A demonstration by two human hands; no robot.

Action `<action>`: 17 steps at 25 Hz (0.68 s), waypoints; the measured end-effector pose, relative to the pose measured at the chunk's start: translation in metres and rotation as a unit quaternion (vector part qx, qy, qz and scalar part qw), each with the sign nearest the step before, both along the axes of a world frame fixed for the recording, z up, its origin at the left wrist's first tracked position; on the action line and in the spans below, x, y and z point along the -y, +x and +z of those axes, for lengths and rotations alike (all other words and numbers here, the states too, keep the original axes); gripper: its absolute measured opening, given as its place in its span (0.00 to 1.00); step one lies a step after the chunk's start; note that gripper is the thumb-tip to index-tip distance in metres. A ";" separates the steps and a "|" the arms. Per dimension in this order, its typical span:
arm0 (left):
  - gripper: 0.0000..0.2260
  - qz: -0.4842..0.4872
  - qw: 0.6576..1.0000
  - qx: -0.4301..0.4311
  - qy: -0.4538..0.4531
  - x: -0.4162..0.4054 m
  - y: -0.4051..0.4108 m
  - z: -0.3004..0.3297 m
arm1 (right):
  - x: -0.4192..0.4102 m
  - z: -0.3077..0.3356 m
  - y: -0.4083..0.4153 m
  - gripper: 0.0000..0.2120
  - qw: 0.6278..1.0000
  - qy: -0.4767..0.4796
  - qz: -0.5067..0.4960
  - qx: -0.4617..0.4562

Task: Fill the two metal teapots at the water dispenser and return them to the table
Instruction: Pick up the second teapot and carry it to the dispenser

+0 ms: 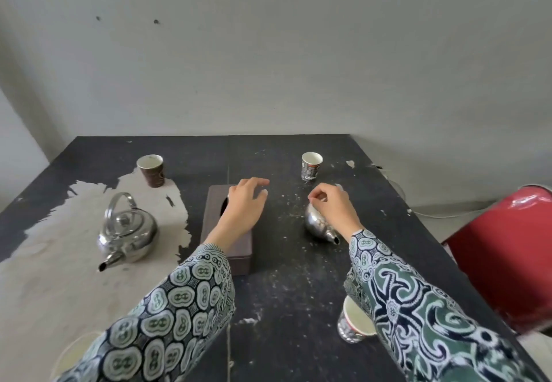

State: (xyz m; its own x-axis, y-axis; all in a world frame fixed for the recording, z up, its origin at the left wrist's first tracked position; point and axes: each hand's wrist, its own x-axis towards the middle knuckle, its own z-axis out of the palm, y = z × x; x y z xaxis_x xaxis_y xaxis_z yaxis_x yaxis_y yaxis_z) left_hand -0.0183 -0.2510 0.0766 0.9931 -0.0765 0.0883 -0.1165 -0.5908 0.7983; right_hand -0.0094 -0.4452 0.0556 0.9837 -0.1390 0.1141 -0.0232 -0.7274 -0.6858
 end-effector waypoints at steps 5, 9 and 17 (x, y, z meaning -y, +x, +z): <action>0.14 -0.056 0.997 -0.018 0.039 0.066 0.010 -0.029 | 0.059 -0.028 0.018 0.08 0.987 0.126 -0.098 -0.004; 0.13 -0.056 0.997 -0.048 0.037 0.087 0.021 -0.052 | 0.064 -0.051 0.049 0.16 0.972 0.195 -0.088 -0.092; 0.13 -0.043 0.996 -0.035 0.065 0.082 0.032 -0.059 | 0.057 -0.024 0.072 0.11 0.974 0.204 0.048 -0.087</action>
State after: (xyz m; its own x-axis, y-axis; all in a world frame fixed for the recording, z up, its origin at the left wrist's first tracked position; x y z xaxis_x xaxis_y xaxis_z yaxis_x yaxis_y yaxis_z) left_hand 0.0132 -0.3332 0.0177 0.9857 -0.1687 0.0035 -0.1190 -0.6801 0.7234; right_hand 0.0629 -0.5020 0.0313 0.9940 -0.0433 -0.1009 -0.1098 -0.4007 -0.9096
